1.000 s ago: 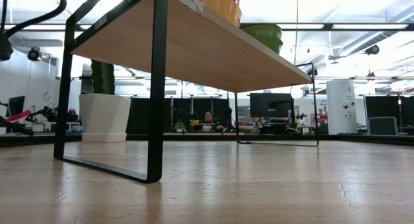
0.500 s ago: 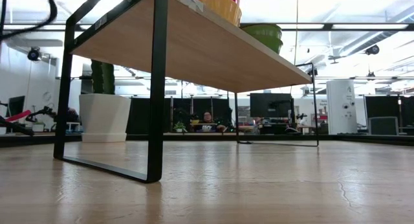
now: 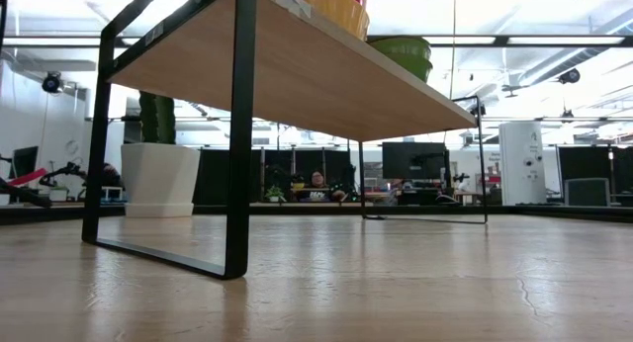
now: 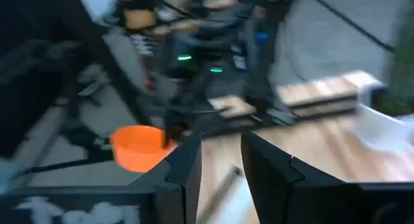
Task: Pick & Place Mini bowls
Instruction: Stack the orange bowl on the red bowl on the shelf
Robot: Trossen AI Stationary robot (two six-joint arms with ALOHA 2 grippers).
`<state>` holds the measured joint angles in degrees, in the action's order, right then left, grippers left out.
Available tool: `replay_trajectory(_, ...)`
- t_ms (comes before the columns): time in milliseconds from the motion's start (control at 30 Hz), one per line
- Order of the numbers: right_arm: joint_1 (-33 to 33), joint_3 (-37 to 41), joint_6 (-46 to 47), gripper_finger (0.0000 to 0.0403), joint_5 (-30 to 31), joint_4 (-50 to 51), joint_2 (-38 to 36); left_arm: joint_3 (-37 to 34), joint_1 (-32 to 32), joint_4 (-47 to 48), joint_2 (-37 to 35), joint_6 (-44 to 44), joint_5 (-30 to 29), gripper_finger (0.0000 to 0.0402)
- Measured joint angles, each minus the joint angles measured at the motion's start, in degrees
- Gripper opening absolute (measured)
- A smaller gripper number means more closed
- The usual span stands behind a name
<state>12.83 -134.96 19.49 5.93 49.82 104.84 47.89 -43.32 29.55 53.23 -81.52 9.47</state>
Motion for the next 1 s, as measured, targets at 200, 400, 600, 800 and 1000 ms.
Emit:
replay_trajectory(200, 0.0, 0.0, -0.5, 0.0098, -20.3, -6.8, 2.0, 3.1, 2.4, -1.8, -3.1, -4.1, 2.9, 0.0000)
replay_trajectory(400, -0.1, 0.0, 3.1, 0.0111, -30.4, -8.6, 6.5, 4.4, 4.4, -9.4, -1.2, -9.5, 14.7, 0.0000)
replay_trajectory(600, 0.9, 0.0, 3.0, 0.0136, -37.0, -17.1, 11.3, 4.4, 6.7, -15.2, 1.9, -15.0, 23.3, 0.0000)
replay_trajectory(800, 2.0, 0.0, 3.0, 0.0148, -38.2, -24.1, 14.5, 4.4, 8.3, -19.6, 6.0, -20.5, 31.0, 0.0000)
replay_trajectory(1000, 4.2, 0.0, 1.9, 0.0146, -37.2, -28.3, 16.3, 4.4, 10.5, -27.5, 9.5, -26.8, 34.1, 0.0000)
